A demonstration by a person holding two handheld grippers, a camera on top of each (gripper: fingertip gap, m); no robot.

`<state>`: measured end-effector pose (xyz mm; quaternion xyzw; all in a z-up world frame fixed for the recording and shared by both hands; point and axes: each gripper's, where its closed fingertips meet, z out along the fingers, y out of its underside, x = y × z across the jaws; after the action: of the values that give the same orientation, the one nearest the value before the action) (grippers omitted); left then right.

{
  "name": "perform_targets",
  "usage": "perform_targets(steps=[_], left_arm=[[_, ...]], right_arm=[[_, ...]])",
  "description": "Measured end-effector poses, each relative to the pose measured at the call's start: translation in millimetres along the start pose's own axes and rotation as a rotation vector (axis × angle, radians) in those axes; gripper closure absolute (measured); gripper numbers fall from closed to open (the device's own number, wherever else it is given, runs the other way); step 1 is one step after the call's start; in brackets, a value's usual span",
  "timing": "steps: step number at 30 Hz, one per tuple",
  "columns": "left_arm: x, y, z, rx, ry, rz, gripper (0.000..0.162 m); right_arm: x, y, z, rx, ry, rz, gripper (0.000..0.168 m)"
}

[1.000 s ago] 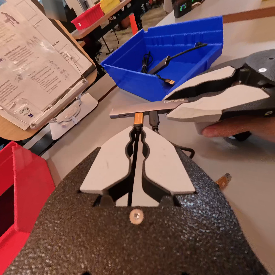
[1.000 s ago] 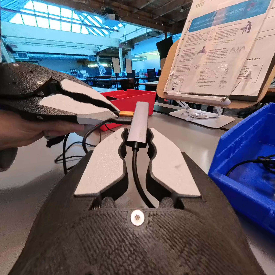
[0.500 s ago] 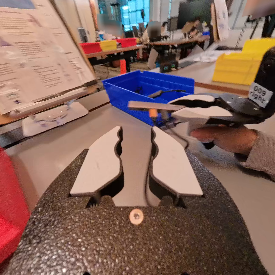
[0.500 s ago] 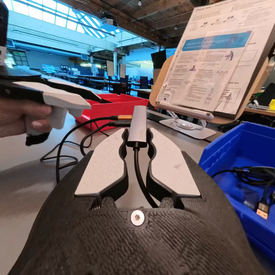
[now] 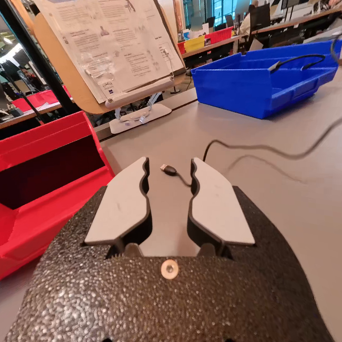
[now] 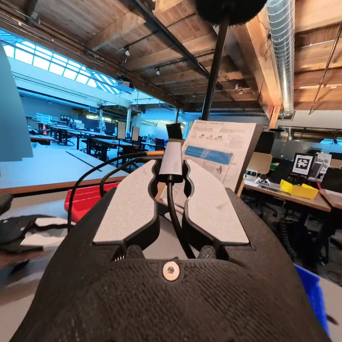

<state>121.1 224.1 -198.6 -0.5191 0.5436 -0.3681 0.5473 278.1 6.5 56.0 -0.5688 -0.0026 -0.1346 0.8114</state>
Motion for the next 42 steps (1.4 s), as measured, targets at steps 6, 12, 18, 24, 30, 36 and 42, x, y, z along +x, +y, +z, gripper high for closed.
perform_targets(steps=[6,12,18,24,30,36,42], left_arm=[[-3,-12,-13,0.101,-0.128,0.106,0.127],[-5,-18,-24,0.168,-0.224,0.211,0.134],[-5,-19,-25,0.18,-0.255,0.263,0.134],[1,-17,-22,0.169,-0.237,0.302,0.133],[7,-15,-19,0.159,-0.22,0.352,0.133],[11,-13,-16,0.146,-0.213,0.381,0.132],[12,-13,-16,0.148,-0.21,0.385,0.133]], right_arm=[[51,-85,39,-0.001,0.028,-0.086,0.143],[102,-186,80,0.047,0.069,-0.142,0.143],[160,-265,125,0.051,0.161,-0.157,0.143],[212,-277,162,-0.03,0.276,-0.223,0.143],[241,-270,174,-0.03,0.35,-0.197,0.143],[267,-273,170,-0.054,0.437,-0.276,0.144],[294,-162,154,-0.387,0.482,-0.417,0.143]])
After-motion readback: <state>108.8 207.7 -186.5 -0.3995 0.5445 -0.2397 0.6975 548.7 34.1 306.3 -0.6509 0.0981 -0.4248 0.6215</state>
